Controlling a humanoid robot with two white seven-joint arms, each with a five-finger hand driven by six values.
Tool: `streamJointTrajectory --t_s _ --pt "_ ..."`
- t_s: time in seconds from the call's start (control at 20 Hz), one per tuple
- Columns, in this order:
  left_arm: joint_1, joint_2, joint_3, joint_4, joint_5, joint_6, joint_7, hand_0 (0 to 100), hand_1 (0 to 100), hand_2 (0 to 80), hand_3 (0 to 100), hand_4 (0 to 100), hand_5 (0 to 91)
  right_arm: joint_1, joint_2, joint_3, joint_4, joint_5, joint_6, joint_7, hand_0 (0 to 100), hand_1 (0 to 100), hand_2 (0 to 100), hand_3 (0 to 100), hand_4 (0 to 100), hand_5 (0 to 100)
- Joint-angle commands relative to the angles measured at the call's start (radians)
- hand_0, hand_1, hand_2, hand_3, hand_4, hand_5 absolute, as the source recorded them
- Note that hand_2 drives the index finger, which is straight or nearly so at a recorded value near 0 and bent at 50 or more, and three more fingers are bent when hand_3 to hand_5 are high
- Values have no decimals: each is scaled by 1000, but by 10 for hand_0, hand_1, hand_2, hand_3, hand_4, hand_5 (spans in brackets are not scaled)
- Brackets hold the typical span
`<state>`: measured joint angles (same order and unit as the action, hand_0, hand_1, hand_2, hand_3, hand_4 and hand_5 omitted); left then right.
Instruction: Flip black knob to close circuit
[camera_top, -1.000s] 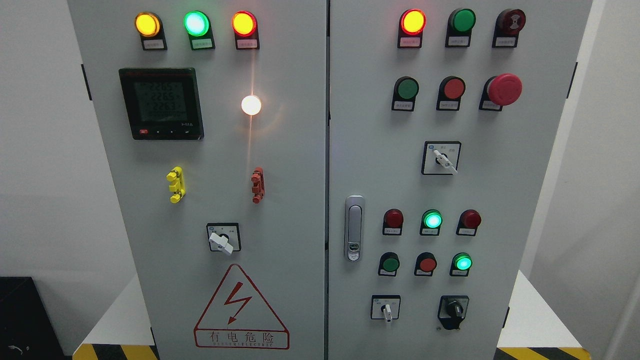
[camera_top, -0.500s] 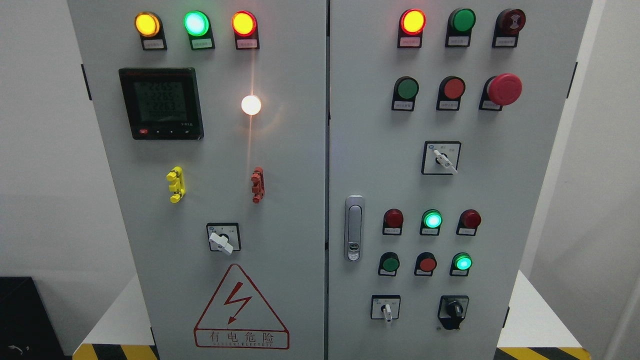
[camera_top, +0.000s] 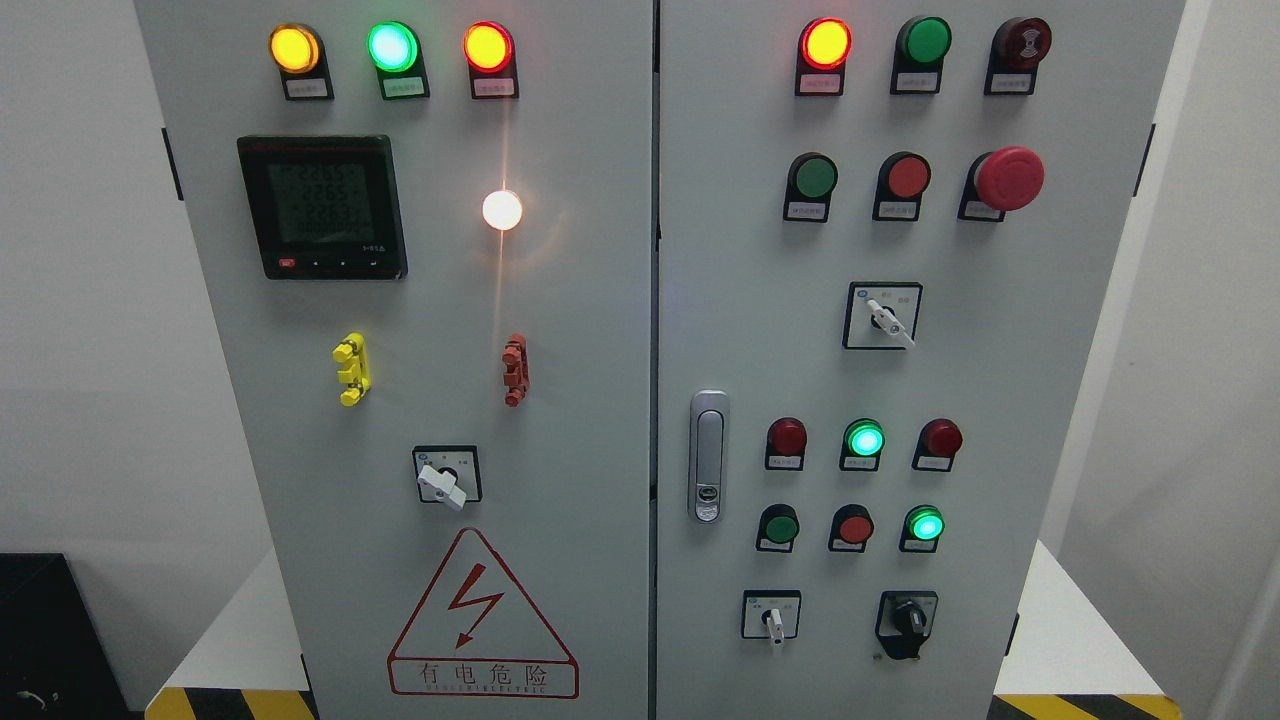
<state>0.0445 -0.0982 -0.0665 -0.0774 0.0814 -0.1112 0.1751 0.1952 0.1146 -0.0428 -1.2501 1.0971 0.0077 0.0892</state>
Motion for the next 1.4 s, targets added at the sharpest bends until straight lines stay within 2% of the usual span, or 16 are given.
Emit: streamJointTrajectory --t_s 0.0,0.2,0.6,0.75,0.9,1.25,1.35 --pt "0 0 -1 1 0 -1 0 120 556 0 0 0 0 12 0 -3 -305 63 1 4 0 0 815 944 717 646" --pt "0 0 1 -1 0 -1 0 120 556 0 0 0 0 15 2 1 -376 70 11 3 0 0 839 985 796 773" --pt "0 0 -1 1 0 -1 0 120 556 0 0 0 0 -20 4 4 -474 86 73 12 0 0 891 1000 892 900" --pt "0 0 1 -1 0 -1 0 120 556 0 0 0 0 -69 5 0 -473 93 90 15 0 0 894 1000 902 911" --pt "0 0 1 -1 0 -1 0 120 556 0 0 0 0 -98 10 -8 -476 112 106 56 0 0 900 1000 910 914" --pt "0 0 1 -1 0 -1 0 120 556 0 0 0 0 -169 13 -19 -486 121 133 98 0 0 903 1000 914 918" --pt "0 0 1 -1 0 -1 0 120 556 0 0 0 0 -204 13 -40 -479 127 135 107 0 0 904 1000 914 917"
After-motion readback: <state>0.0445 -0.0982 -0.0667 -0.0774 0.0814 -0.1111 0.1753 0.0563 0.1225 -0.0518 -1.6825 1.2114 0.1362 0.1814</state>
